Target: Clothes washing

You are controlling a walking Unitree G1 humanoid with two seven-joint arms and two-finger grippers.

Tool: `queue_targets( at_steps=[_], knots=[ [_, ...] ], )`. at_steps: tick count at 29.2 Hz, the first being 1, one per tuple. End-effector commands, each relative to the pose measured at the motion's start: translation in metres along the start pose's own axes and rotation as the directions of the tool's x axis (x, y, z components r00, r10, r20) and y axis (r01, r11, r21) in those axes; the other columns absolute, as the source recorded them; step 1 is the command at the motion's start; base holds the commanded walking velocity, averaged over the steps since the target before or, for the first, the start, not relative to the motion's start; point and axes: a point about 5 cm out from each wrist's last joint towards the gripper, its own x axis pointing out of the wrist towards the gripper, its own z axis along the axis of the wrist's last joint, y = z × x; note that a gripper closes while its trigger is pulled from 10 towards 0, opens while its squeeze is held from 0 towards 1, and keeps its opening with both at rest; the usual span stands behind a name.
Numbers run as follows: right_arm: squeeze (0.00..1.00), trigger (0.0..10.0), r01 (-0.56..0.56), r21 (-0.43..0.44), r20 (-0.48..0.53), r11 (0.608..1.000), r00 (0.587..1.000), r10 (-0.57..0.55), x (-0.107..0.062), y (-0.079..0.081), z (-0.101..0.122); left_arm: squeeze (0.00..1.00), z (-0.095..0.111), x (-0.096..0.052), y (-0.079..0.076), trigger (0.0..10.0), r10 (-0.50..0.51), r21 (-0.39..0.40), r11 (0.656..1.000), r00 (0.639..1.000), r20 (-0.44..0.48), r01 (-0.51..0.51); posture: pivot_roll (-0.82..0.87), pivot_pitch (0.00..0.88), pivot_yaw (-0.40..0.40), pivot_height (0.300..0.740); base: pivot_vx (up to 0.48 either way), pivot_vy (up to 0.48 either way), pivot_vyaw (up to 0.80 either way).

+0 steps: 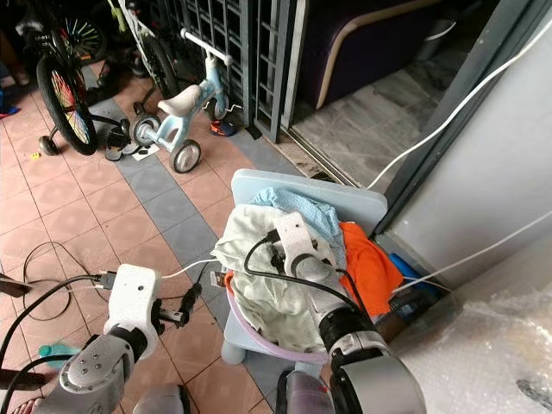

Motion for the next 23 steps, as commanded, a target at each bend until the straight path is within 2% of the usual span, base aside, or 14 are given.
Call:
queue_targets(
  at_steps=[1,4,11,23],
  knots=[
    [0.0,0.0,-0.007,0.036,-0.044,0.999,0.999,0.009,0.001,0.001,-0.006,0.0,0.002,-0.004,-0.002,10.0,0.002,-0.001,1.0,1.0,0.001,-0.002,0.13,0.214,-0.057,0.74,0.0,0.0,0.0],
    [0.0,0.0,-0.038,0.01,-0.058,0.999,0.998,0.039,0.002,0.008,-0.008,0.0,0.002,-0.003,-0.003,10.0,0.004,-0.005,1.0,1.0,-0.004,-0.004,0.12,0.216,-0.067,0.74,0.0,0.0,0.0],
    [0.0,0.0,-0.04,0.062,-0.049,0.997,0.998,0.043,0.003,0.005,-0.004,0.0,0.005,0.0,-0.004,10.0,0.005,0.001,1.0,1.0,0.006,-0.005,0.12,0.205,-0.081,0.74,0.0,0.0,0.0],
    [0.0,0.0,-0.033,0.049,-0.053,0.998,0.998,0.036,0.004,0.007,0.001,0.0,0.013,0.011,0.0,10.0,0.031,0.018,0.999,0.999,0.033,-0.032,0.14,0.171,-0.1,0.74,0.0,0.0,0.0]
  ],
)
